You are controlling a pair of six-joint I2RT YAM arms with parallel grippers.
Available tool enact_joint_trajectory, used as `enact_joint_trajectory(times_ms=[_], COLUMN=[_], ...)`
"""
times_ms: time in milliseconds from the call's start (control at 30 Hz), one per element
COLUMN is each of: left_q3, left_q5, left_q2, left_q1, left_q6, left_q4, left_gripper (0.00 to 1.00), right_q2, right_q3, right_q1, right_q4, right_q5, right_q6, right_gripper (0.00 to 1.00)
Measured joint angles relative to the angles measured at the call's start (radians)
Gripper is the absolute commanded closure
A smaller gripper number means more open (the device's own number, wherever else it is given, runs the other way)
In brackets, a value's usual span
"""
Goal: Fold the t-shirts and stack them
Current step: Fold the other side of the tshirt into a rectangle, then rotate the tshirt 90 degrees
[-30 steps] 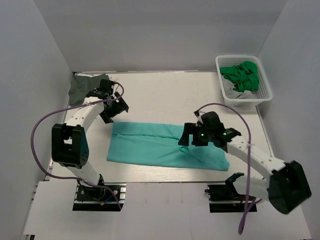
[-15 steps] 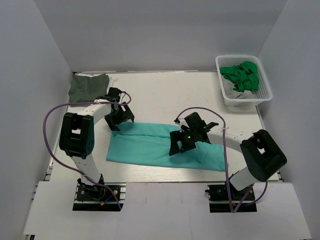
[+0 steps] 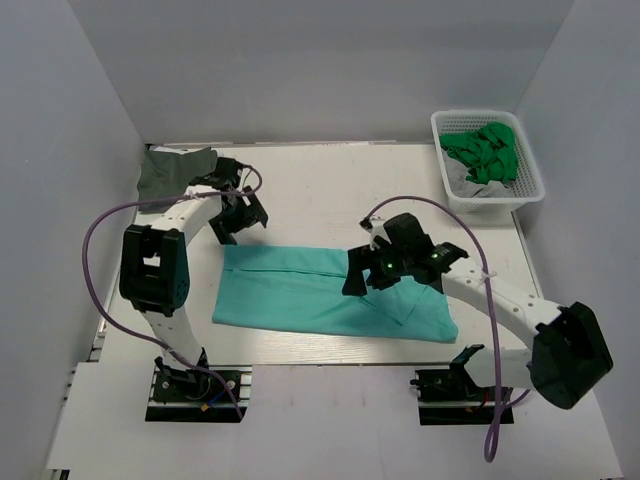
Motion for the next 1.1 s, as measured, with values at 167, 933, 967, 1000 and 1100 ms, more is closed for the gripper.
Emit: enact_joint_trajectory(times_ms=[167, 933, 967, 1000, 1100], left_q3=[0.079, -0.308, -0.314, -0.318, -0.312], left_q5=[-0.033, -0.042, -0.032, -0.021, 0.014], left_q2=[-0.030, -0.115, -0.119, -0.120, -0.117], left_q1=[-0.020, -0.214, -0.221, -0.228, -0.246], left_q6=[0.017, -0.012, -0.025, -0.037, -0.069], left_q4=[-0.029, -0.074, -0.077, -0.085, -0.101], left_gripper=[0.00, 0.00, 0.00, 0.00, 0.00], right_q2=[-0.099, 0.150, 0.201, 0.264, 0.476], right_q3=[-0.003, -0.083, -0.036, 0.016, 0.236], right_q1=[-0.002, -0.253, -0.269, -0.285, -0.318], right_q4=[-0.071, -0.111, -0.088, -0.059, -0.014], right_q5=[0.104, 0.251, 0.236, 0.224, 0.179], right_q6=[0.056, 0.218, 0.204, 0.185, 0.101], right_gripper=[0.10, 0.10, 0.10, 0.10, 0.10])
